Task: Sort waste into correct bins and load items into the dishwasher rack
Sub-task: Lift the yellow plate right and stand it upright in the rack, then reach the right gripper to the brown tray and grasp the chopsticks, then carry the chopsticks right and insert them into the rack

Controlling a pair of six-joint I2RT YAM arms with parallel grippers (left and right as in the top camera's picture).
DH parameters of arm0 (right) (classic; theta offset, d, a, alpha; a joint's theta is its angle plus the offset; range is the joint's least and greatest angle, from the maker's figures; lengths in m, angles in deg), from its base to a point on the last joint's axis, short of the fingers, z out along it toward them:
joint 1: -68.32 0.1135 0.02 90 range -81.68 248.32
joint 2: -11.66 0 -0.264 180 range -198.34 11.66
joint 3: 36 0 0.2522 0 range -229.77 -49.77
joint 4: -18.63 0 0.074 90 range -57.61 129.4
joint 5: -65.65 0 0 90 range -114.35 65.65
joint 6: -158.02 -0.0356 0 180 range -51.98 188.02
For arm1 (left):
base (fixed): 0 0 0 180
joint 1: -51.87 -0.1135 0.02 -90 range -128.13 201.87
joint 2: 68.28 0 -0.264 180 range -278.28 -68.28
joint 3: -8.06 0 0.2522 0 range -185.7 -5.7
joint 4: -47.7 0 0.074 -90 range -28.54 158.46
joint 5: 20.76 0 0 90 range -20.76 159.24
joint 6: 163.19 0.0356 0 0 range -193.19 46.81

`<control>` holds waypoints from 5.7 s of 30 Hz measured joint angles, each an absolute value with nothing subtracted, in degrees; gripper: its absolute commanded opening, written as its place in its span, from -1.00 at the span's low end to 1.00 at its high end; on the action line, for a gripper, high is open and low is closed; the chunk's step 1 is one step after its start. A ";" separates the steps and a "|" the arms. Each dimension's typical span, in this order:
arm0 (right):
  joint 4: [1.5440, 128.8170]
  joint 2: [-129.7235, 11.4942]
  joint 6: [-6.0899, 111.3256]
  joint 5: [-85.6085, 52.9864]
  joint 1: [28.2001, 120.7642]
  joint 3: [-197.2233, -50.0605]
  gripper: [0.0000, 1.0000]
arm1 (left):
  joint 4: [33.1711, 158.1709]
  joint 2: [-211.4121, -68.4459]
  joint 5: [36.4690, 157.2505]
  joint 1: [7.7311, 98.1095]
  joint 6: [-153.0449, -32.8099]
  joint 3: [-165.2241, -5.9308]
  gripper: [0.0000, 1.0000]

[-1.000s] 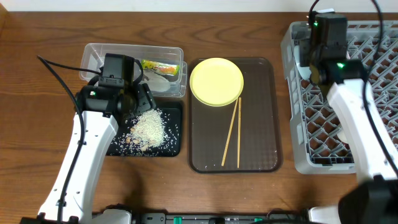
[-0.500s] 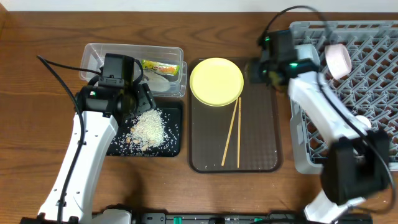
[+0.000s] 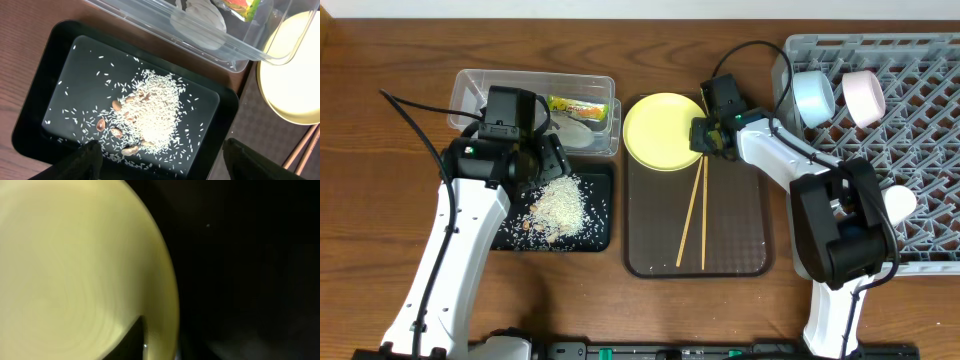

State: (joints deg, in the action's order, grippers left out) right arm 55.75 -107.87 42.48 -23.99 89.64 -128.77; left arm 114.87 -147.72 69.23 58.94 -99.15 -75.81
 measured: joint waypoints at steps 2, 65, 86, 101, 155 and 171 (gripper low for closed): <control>54.63 -107.87 41.41 -24.58 89.77 -128.77 -0.98 | 114.87 -147.72 69.23 58.94 -99.15 -75.81 0.59; 73.34 -68.92 70.56 -51.31 78.80 -128.59 0.40 | 114.87 -147.72 69.23 58.94 -99.15 -75.79 0.59; 72.25 -84.72 46.50 -22.40 95.37 -110.67 0.10 | 114.87 -147.72 69.23 58.94 -99.15 -75.81 0.60; 68.01 -90.32 39.70 -25.90 97.16 -107.06 -0.96 | 114.87 -147.72 69.23 58.94 -99.15 -75.79 0.59; 81.72 -75.10 62.41 -22.59 75.83 -126.91 -0.22 | 115.03 -147.72 69.23 58.94 -99.15 -75.79 0.60; 78.41 -93.35 46.15 -21.13 100.83 -122.54 -0.17 | 115.05 -147.72 69.23 58.94 -99.15 -75.79 0.60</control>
State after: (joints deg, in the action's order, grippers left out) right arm 78.41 -93.35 46.15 -21.13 100.83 -122.54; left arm 115.05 -147.72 69.23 58.94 -99.15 -75.79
